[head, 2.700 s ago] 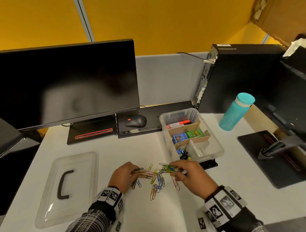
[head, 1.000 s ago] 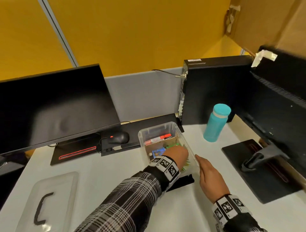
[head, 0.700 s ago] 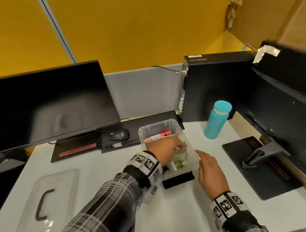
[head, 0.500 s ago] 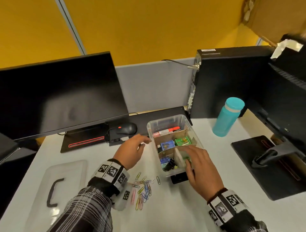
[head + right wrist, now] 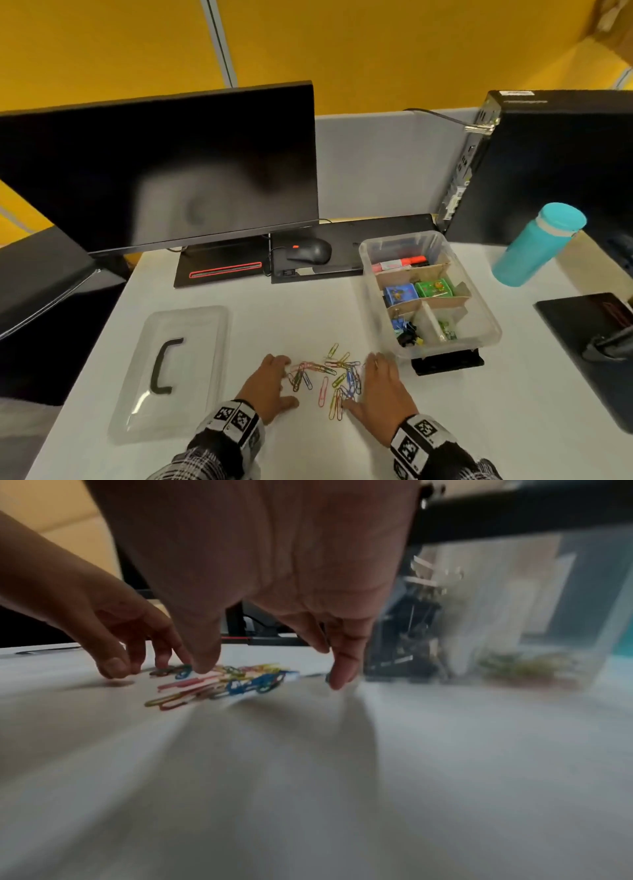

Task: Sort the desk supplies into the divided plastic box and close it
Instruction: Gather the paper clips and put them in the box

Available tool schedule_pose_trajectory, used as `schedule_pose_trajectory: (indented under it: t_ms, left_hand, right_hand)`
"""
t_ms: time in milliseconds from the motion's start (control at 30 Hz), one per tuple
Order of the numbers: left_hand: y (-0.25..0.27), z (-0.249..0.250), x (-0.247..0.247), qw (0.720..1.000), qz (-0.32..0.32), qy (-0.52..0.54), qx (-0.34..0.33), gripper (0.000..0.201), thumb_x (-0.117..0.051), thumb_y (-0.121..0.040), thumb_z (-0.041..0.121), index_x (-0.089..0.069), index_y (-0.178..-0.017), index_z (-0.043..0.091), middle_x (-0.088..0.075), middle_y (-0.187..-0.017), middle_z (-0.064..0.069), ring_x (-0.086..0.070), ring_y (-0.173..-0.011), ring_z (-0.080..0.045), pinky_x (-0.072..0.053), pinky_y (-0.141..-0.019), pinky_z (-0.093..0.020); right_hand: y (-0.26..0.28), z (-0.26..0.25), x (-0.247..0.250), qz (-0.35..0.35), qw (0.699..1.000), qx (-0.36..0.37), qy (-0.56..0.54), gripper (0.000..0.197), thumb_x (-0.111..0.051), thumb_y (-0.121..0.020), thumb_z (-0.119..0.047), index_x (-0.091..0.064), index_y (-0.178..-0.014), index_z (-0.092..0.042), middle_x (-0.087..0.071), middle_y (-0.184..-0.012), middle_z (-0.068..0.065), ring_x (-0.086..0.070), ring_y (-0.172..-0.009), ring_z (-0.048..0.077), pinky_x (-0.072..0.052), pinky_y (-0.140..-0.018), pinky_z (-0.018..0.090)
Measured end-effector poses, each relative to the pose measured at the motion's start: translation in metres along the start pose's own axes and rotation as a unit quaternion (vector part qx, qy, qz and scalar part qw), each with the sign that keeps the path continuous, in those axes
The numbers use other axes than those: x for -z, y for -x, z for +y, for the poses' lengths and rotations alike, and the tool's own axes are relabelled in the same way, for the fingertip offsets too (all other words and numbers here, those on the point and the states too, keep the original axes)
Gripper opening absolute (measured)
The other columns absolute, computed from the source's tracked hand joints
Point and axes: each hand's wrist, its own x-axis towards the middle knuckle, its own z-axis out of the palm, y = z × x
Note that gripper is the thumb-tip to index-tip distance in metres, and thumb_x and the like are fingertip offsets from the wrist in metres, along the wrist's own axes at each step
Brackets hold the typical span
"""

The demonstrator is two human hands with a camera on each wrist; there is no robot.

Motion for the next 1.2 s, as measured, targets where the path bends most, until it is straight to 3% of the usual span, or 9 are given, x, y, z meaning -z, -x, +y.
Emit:
schedule_pose_trajectory:
  t_ms: [67,200,300,400,467,667,867,1033,1200]
  left_hand:
    - [-0.001,0.012,-0.008,0.998,0.002,0.061,-0.018,0.065,-0.077,-0.073,0.026,-0.044,-0.129,0.022,-0.047,-0.106,0.005,-0.053,-0.077,-0.007,-0.048,-0.077,-0.020]
    - [-0.011,0.030,-0.013,0.995,-0.008,0.088,-0.055,0.059,-0.068,-0.077,0.013,-0.044,-0.130,0.019,-0.054,-0.105,0.003,-0.055,-0.081,-0.012,-0.050,-0.086,-0.029]
    - [-0.021,0.031,0.004,0.990,0.000,-0.041,-0.139,0.065,-0.060,-0.080,0.004,-0.036,-0.137,0.025,-0.043,-0.130,0.001,-0.053,-0.108,-0.016,-0.048,-0.094,-0.030]
    - [-0.041,0.030,0.011,0.937,-0.048,-0.228,-0.260,0.090,-0.061,-0.077,-0.002,-0.014,-0.147,0.029,-0.013,-0.155,0.004,-0.025,-0.136,-0.021,-0.035,-0.109,-0.037]
    - [-0.057,0.036,0.008,0.909,-0.092,-0.270,-0.305,0.101,-0.066,-0.076,0.003,-0.002,-0.148,0.031,-0.001,-0.159,0.005,-0.015,-0.141,-0.023,-0.026,-0.114,-0.041]
    - [-0.070,0.056,0.010,0.887,-0.124,-0.289,-0.337,0.070,-0.068,-0.080,0.024,-0.035,-0.141,0.023,-0.037,-0.142,-0.001,-0.035,-0.123,-0.025,-0.040,-0.102,-0.043]
    - [-0.051,0.040,0.008,0.922,-0.042,-0.242,-0.298,0.032,-0.050,-0.093,0.026,-0.057,-0.121,0.013,-0.050,-0.122,-0.006,-0.047,-0.112,-0.025,-0.045,-0.088,-0.042]
    - [-0.044,0.034,-0.001,0.936,-0.012,-0.247,-0.252,0.031,-0.040,-0.098,0.026,-0.058,-0.119,0.011,-0.053,-0.117,-0.009,-0.050,-0.108,-0.026,-0.045,-0.085,-0.039]
    - [-0.042,0.028,0.003,0.951,0.018,-0.204,-0.232,0.031,-0.040,-0.098,0.029,-0.062,-0.116,0.015,-0.056,-0.113,-0.007,-0.053,-0.106,-0.024,-0.045,-0.085,-0.034]
  right_hand:
    - [-0.004,-0.004,-0.008,0.026,1.000,-0.007,0.011,0.102,-0.030,-0.080,-0.072,-0.008,-0.147,0.002,-0.019,-0.152,0.018,-0.020,-0.138,0.034,-0.022,-0.114,0.039]
    - [-0.007,-0.013,-0.009,0.051,0.995,0.029,-0.084,0.086,-0.049,-0.082,-0.057,-0.020,-0.146,-0.009,-0.025,-0.146,0.008,-0.024,-0.133,0.025,-0.026,-0.113,0.031]
    - [0.001,-0.010,-0.003,0.050,0.987,-0.041,-0.145,0.109,-0.058,-0.067,-0.072,-0.015,-0.145,-0.010,-0.021,-0.142,0.007,-0.026,-0.130,0.025,-0.034,-0.108,0.034]
    - [0.006,-0.016,-0.005,0.008,0.976,-0.117,-0.182,0.137,-0.064,-0.045,-0.082,-0.006,-0.145,-0.009,-0.016,-0.142,0.010,-0.032,-0.127,0.029,-0.038,-0.106,0.039]
    - [0.003,-0.027,-0.009,-0.008,0.973,-0.134,-0.188,0.141,-0.072,-0.044,-0.077,-0.001,-0.146,-0.010,-0.014,-0.143,0.011,-0.032,-0.128,0.030,-0.037,-0.106,0.040]
    - [-0.012,-0.049,-0.008,0.014,0.977,-0.121,-0.177,0.095,-0.078,-0.067,-0.045,-0.024,-0.137,-0.013,-0.023,-0.135,0.010,-0.043,-0.117,0.029,-0.043,-0.098,0.037]
    - [-0.017,-0.042,-0.006,0.052,0.982,-0.077,-0.163,0.028,-0.050,-0.092,-0.019,-0.045,-0.118,-0.011,-0.038,-0.125,0.010,-0.050,-0.105,0.026,-0.044,-0.084,0.032]
    - [-0.022,-0.034,-0.005,0.059,0.993,-0.029,-0.102,0.025,-0.041,-0.093,-0.010,-0.049,-0.117,-0.011,-0.044,-0.121,0.009,-0.050,-0.105,0.025,-0.035,-0.072,0.027]
    - [-0.022,-0.017,0.002,0.073,0.986,-0.004,-0.150,0.024,-0.043,-0.092,-0.009,-0.059,-0.110,-0.010,-0.054,-0.112,0.009,-0.057,-0.098,0.025,-0.035,-0.073,0.022]
